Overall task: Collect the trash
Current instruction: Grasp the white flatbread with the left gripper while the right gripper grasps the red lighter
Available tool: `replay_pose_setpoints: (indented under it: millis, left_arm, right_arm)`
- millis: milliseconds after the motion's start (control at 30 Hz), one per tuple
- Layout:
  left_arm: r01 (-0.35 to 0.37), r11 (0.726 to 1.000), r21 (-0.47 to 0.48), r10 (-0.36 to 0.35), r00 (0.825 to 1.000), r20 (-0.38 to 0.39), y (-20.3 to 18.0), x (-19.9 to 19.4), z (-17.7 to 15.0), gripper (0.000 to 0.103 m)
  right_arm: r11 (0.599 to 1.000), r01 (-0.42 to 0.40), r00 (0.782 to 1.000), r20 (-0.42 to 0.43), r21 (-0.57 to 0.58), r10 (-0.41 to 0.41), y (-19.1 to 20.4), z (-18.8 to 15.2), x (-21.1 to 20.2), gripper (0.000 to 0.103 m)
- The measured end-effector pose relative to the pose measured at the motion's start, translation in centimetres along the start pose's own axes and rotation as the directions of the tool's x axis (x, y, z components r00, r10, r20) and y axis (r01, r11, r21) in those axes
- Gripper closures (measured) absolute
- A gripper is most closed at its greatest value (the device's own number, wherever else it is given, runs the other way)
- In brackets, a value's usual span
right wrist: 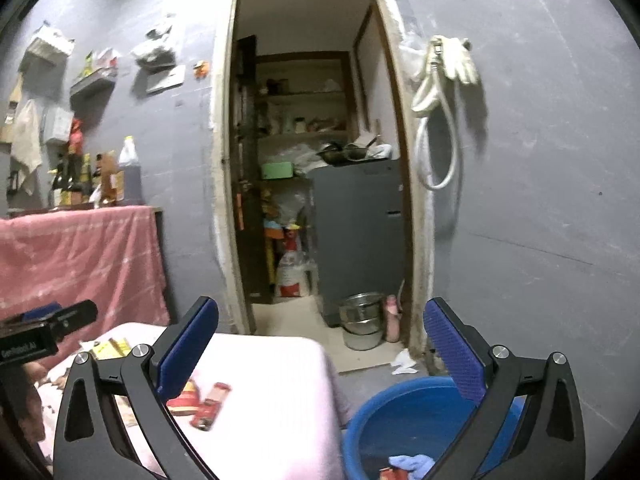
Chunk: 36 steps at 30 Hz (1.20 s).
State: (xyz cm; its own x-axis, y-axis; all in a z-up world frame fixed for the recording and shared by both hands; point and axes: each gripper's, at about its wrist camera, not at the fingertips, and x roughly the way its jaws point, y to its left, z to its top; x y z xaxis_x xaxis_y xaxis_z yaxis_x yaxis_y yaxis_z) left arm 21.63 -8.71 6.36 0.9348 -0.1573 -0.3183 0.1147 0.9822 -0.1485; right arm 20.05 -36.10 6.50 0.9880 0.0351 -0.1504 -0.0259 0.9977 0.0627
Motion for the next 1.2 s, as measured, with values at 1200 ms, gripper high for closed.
replay_pose_setpoints:
  millis: [1200]
  left_arm:
    - [0.060, 0.998, 0.001, -0.054, 0.907, -0.417, 5.1, 2.9, -7.8, 0.044]
  right_arm:
    - [0.967, -0.255, 0.829, -0.513, 0.011, 0.224, 7.1, -7.5, 9.2, 0.038]
